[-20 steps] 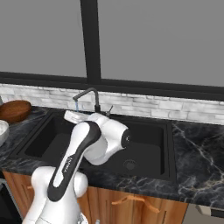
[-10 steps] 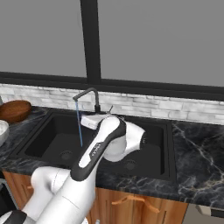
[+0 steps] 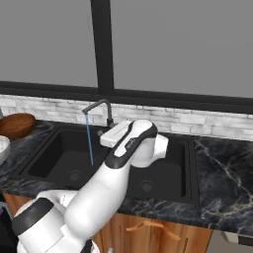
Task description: Pick the mushrooms from the sink and place them in one bowl. Place the kiwi in the other bowl. Then turn off the sink faucet.
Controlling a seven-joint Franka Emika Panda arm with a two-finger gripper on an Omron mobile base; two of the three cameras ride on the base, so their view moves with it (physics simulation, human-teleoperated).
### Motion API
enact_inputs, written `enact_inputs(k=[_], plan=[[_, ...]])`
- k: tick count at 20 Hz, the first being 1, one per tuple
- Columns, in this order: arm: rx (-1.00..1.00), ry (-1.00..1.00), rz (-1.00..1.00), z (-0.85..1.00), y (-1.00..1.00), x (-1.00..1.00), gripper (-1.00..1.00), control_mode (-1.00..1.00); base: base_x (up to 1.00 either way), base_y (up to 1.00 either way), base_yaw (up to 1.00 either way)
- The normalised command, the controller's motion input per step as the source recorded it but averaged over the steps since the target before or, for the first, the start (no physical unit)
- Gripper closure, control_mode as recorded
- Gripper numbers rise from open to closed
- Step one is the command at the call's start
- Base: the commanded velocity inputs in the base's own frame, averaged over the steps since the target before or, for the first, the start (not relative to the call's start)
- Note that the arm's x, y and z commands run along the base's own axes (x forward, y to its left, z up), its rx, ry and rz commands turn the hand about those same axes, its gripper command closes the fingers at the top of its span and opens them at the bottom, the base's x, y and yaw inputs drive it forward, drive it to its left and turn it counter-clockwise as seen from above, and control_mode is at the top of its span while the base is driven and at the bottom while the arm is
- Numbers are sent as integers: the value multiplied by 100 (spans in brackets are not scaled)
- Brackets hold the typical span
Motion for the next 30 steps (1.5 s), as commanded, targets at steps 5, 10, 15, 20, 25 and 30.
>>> enact_inputs(k=[5,10,15,20,25,30], plan=[[-11,-19,0,-21,-17,33,-100,-100,0,0,0],[0,0,0,-16,-28,30,-100,-100,0,0,0],[0,0,0,-27,-3,39,-100,-100,0,0,0],[-4,0,-2,-28,0,32,-100,-100,0,0,0],[-4,-1,-4,-11,13,43,-100,-100,0,0,0],[-5,-1,-3,-22,21,44,-100,-100,0,0,0]])
